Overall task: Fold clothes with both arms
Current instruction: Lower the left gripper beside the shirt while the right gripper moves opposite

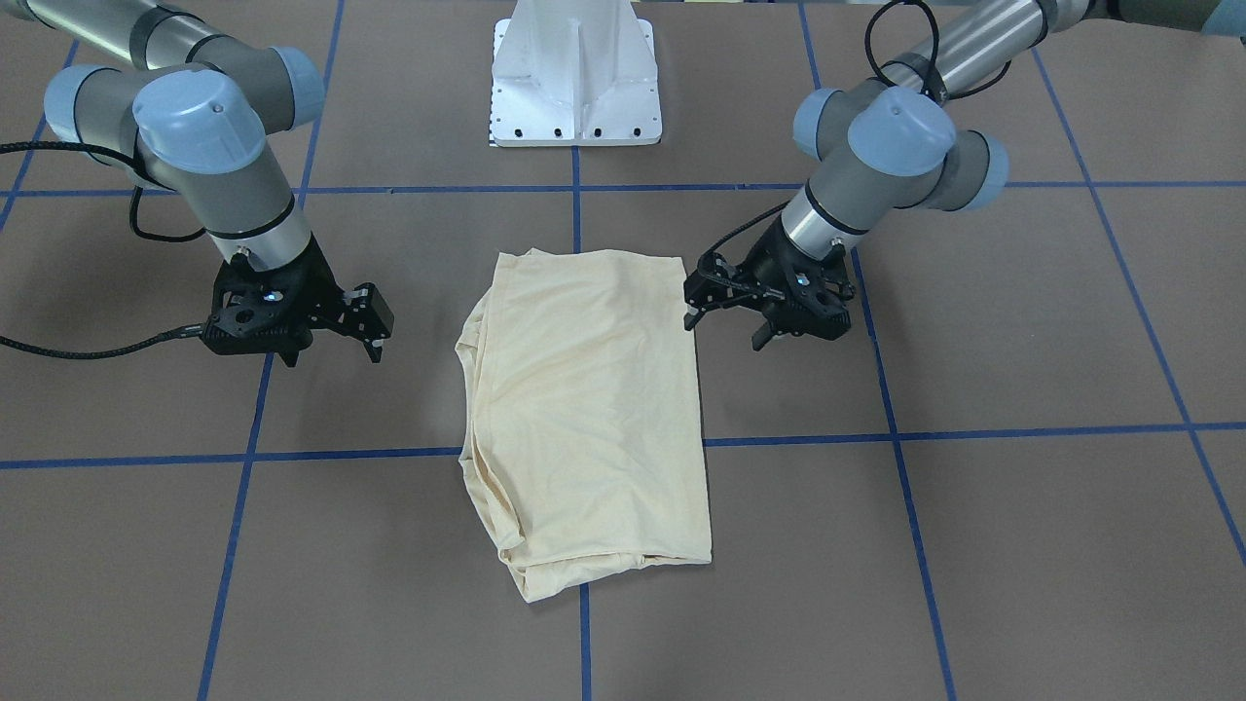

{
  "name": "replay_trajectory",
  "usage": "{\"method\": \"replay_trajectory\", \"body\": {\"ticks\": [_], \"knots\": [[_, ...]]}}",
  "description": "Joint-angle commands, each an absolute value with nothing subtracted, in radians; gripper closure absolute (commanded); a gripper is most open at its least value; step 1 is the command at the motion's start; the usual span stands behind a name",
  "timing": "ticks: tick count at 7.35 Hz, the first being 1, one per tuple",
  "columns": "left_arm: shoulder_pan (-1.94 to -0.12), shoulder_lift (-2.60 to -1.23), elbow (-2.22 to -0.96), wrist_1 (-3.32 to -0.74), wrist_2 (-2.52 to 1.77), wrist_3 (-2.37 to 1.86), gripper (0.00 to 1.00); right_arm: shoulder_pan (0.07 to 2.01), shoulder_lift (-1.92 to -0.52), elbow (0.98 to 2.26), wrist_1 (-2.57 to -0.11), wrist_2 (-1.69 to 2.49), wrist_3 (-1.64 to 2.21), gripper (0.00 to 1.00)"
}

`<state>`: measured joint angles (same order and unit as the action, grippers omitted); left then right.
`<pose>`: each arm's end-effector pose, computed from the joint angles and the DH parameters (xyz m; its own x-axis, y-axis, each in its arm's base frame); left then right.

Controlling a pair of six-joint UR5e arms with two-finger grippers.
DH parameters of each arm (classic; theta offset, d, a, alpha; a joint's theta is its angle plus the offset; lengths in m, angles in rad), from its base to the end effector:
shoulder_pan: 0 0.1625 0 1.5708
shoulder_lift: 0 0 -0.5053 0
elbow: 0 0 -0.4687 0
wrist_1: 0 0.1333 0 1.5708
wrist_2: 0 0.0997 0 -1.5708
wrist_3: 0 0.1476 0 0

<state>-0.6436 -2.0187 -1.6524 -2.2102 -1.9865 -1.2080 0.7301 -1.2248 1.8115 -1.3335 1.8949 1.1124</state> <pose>0.5850 -0.5310 0.3423 0.3819 0.1194 -0.9165 0.1242 0.9760 0.1789 -0.4879 -0.5526 0.4003 0.6566 0.0247 0.7538 -0.1868 0.9737 0.1308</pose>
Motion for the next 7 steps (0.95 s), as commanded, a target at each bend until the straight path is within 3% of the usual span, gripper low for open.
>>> {"method": "replay_trajectory", "body": {"ticks": [1,2,5,6,7], "knots": [[-0.498,-1.968,-1.689,-2.209,-1.854,-1.346,0.0,0.695,-1.293,1.862,-1.24,1.885,1.248,0.01],[-0.473,-1.965,-1.689,-2.194,-1.833,-1.35,0.07,0.69,-1.295,1.868,-1.239,1.884,1.25,0.01],[-0.457,-1.974,-1.693,-2.143,-1.845,-1.353,0.49,0.684,-1.293,1.868,-1.239,1.884,1.25,0.0],[-0.45,-1.974,-1.694,-2.143,-1.854,-1.354,0.58,0.684,-1.293,1.868,-1.239,1.884,1.25,0.0],[-0.449,-1.974,-1.694,-2.143,-1.868,-1.355,0.58,0.683,-1.293,1.868,-1.239,1.884,1.249,0.0]]}}
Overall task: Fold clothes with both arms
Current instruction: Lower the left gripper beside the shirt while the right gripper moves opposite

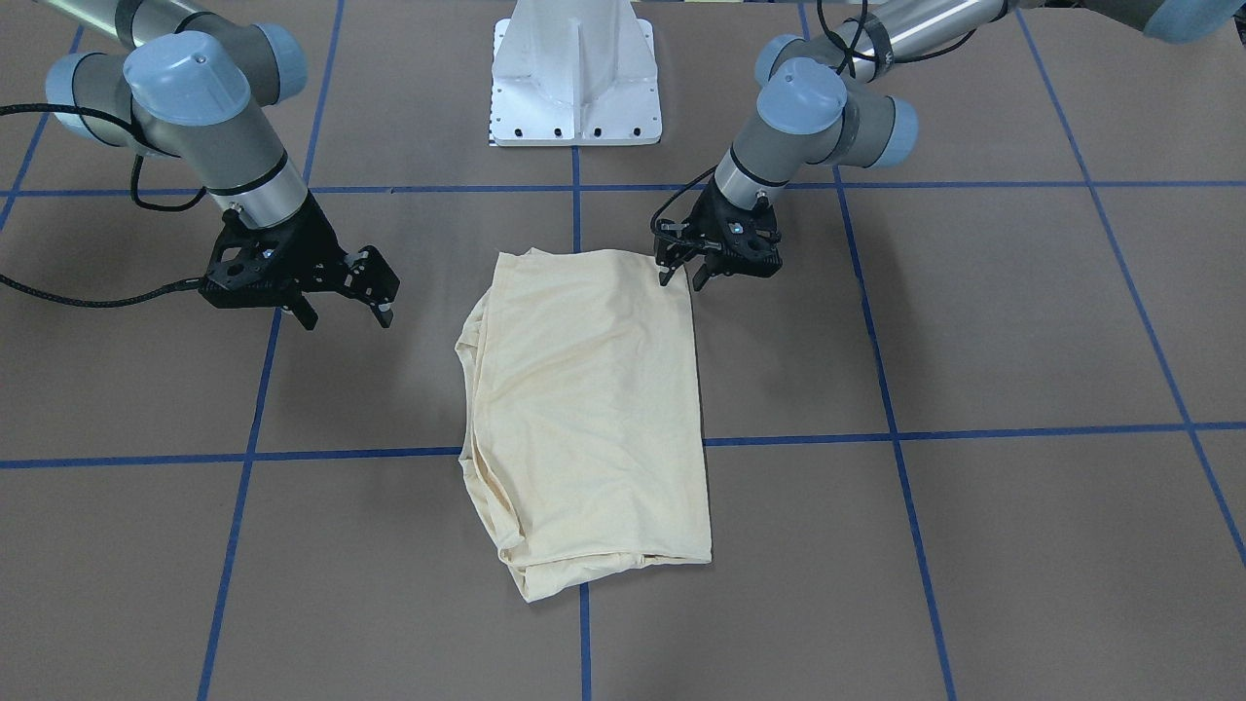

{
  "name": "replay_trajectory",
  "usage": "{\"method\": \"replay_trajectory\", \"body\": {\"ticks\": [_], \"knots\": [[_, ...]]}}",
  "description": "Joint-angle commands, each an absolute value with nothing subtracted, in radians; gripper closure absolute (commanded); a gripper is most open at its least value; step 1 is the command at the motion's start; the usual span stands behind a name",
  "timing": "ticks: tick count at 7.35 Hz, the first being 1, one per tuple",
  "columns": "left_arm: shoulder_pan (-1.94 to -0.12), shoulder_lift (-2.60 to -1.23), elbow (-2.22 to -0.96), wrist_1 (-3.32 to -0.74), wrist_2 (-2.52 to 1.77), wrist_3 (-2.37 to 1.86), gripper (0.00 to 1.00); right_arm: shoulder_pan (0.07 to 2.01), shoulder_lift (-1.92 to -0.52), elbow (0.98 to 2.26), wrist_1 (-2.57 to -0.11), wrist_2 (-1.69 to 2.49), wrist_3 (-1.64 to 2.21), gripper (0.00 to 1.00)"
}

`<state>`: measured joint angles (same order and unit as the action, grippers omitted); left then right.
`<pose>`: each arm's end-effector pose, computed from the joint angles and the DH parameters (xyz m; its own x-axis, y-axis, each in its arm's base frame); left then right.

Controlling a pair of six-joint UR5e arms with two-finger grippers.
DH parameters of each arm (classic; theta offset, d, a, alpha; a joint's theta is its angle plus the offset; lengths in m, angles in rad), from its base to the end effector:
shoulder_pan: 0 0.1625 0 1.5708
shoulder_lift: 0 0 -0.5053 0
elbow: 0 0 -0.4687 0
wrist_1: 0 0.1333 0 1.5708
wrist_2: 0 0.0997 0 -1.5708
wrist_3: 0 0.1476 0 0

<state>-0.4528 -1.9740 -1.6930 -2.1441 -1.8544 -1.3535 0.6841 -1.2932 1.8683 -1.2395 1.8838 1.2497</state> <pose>0.6569 -0.4219 0.3678 0.4415 0.0154 -0.8971 0.1031 0.9924 0.0678 -0.4899 -0.5129 0.4016 0.5839 0.0887 0.8070 -0.2415 0.9680 0.0683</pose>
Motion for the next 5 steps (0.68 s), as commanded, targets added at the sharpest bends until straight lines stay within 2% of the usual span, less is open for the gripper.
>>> {"method": "replay_trajectory", "body": {"ticks": [1,2,3,5], "knots": [[-0.449,-1.976,-1.695,-2.143,-1.879,-1.355,0.58,0.683,-1.293,1.868,-1.239,1.884,1.25,0.0],[-0.446,-1.974,-1.694,-2.141,-1.891,-1.355,0.57,0.681,-1.293,1.868,-1.241,1.884,1.249,0.0],[-0.446,-1.974,-1.695,-2.14,-1.894,-1.355,0.46,0.681,-1.293,1.868,-1.239,1.884,1.249,0.0],[-0.445,-1.98,-1.722,-2.067,-1.917,-1.355,0.46,0.677,-1.292,1.868,-1.239,1.884,1.249,0.0]]}}
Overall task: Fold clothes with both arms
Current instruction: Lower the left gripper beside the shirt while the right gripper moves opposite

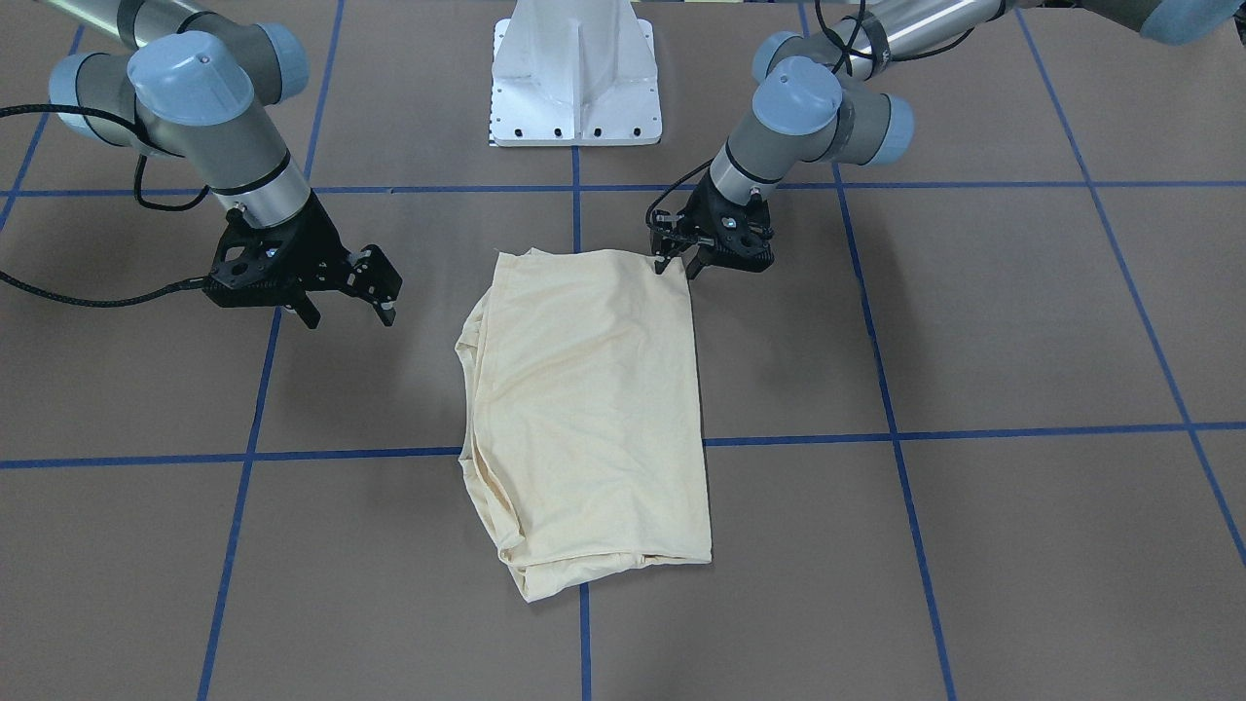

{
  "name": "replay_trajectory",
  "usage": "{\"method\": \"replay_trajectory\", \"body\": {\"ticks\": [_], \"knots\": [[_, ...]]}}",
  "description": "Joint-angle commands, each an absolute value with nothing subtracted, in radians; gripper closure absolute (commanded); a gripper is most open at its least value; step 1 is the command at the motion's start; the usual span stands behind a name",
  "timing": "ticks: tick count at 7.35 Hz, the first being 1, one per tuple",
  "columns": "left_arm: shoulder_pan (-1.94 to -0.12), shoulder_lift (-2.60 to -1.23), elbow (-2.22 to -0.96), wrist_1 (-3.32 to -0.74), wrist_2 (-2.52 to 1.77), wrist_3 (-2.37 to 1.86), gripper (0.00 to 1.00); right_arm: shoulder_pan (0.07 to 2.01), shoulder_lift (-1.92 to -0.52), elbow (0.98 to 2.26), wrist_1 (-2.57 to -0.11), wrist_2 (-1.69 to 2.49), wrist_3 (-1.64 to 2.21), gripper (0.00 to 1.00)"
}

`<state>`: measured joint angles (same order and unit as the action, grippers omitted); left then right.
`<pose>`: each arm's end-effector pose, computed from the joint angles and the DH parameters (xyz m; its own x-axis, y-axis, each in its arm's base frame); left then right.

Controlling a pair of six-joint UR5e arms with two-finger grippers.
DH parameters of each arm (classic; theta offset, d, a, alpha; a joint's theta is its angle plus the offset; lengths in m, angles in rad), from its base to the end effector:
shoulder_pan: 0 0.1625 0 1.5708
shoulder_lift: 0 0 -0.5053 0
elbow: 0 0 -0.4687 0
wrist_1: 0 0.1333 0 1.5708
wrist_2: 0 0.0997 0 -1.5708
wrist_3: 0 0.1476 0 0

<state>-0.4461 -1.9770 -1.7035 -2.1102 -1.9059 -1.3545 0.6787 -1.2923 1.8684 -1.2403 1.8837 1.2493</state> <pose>0.6598 -0.4095 0.3642 0.4480 0.0104 -0.8940 0.0511 0.9980 0.0372 -0.4928 -0.5104 0.4011 0.5844 0.0851 0.8070 -0.2361 0.9693 0.0688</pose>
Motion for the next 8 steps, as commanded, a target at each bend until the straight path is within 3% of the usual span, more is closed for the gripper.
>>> {"method": "replay_trajectory", "body": {"ticks": [1,6,8], "knots": [[-0.445,-1.98,-1.729,-2.057,-1.928,-1.361,0.46,0.676,-1.29,1.868,-1.239,1.884,1.249,0.0],[-0.43,-1.991,-1.712,-2.059,-1.928,-1.374,0.48,0.67,-1.285,1.867,-1.239,1.884,1.249,0.0],[-0.428,-1.993,-1.712,-2.059,-1.927,-1.385,0.61,0.669,-1.285,1.867,-1.239,1.884,1.249,0.0]]}}
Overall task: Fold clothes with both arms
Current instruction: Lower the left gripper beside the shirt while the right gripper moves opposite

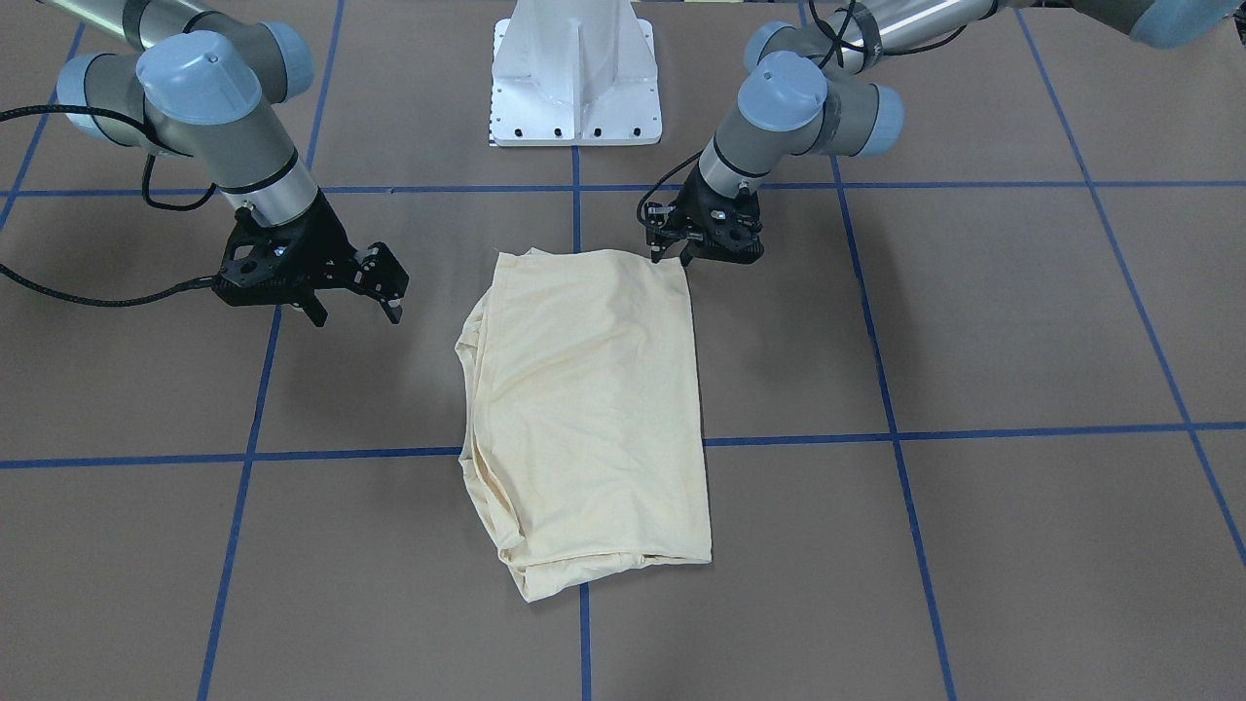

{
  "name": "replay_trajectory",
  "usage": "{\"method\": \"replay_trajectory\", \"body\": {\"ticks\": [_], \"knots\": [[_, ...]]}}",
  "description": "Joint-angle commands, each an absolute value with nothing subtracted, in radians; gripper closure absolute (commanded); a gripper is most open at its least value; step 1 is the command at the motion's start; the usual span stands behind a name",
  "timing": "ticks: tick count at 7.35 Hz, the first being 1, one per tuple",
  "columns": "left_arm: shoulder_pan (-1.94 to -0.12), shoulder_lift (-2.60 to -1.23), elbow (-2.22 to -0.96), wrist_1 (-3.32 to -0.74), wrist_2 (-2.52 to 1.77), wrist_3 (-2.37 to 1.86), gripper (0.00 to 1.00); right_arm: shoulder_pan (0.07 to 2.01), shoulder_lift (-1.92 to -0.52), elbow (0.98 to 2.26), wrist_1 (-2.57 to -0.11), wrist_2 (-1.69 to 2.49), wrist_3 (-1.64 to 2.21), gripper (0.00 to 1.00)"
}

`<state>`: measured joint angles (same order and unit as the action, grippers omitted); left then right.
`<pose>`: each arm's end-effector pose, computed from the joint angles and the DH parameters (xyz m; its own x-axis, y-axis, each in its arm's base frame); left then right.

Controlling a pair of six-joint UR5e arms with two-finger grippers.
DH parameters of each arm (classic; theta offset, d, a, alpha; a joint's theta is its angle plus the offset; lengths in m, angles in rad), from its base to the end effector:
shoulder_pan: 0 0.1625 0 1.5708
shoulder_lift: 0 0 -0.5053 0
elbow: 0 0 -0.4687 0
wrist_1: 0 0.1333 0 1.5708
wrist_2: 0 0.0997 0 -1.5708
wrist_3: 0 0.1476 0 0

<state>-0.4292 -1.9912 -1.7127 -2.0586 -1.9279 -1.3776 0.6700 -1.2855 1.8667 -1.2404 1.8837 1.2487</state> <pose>0.6683 -0.3957 0.3562 0.4659 -0.0154 -0.8847 0.0252 0.9997 -0.0041 -0.4988 -0.5073 0.3972 0.5821 0.0769 0.8095 -0.2276 0.9711 0.0714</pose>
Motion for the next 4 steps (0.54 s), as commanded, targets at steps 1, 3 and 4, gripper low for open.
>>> {"method": "replay_trajectory", "body": {"ticks": [1,3,4], "knots": [[-0.428,-1.993,-1.71,-2.059,-1.927,-1.388,0.62,0.667,-1.285,1.867,-1.241,1.884,1.249,0.0],[-0.428,-1.991,-1.71,-2.059,-1.927,-1.39,0.67,0.667,-1.285,1.867,-1.241,1.884,1.249,0.0],[-0.428,-1.991,-1.71,-2.059,-1.925,-1.39,0.78,0.667,-1.285,1.867,-1.241,1.884,1.249,0.0]]}}
